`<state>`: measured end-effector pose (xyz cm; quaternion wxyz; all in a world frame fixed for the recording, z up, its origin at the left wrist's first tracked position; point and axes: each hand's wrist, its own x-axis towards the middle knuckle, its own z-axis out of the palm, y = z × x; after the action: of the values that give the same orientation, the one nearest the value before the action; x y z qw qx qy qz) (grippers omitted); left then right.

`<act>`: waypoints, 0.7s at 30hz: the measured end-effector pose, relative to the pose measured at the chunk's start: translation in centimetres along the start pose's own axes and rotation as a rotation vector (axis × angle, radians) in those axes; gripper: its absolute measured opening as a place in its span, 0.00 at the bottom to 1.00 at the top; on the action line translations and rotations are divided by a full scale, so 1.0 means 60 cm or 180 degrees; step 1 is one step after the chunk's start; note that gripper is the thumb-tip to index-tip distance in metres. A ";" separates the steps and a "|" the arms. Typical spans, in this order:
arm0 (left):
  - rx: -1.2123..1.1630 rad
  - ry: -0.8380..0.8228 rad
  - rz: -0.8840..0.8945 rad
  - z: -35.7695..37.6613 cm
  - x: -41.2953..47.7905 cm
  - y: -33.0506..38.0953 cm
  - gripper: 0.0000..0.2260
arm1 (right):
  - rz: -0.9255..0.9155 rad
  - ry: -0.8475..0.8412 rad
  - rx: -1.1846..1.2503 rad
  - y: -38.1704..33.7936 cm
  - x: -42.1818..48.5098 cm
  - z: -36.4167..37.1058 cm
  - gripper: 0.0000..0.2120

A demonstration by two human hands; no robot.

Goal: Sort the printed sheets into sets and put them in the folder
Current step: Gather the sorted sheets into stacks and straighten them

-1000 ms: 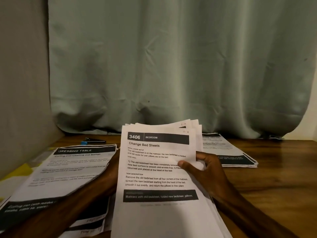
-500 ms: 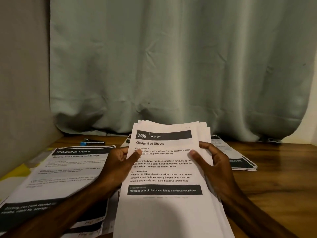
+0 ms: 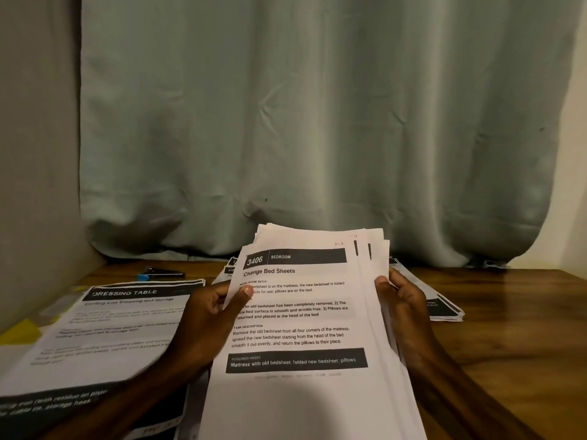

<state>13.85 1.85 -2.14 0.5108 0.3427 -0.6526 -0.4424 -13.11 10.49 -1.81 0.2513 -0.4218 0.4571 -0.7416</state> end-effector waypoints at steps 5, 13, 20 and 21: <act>-0.0201 0.0036 0.0011 -0.006 -0.003 -0.001 0.04 | -0.0123 0.0010 -0.0222 0.007 0.012 -0.017 0.33; -0.0201 -0.0033 -0.0342 -0.019 0.006 -0.005 0.08 | 0.0088 -0.0036 -0.0006 -0.002 0.017 -0.032 0.14; -0.0264 0.0013 -0.0507 -0.007 0.016 -0.018 0.14 | 0.0260 -0.0030 -0.0048 -0.013 0.028 -0.044 0.14; -0.0278 -0.0032 -0.0488 -0.005 0.015 -0.019 0.14 | 0.0316 -0.0066 -0.0060 -0.014 0.027 -0.046 0.19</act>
<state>13.93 0.56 -2.84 0.4866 0.3668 -0.6072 -0.5100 -16.31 10.94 -1.03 0.2886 -0.4086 0.4817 -0.7195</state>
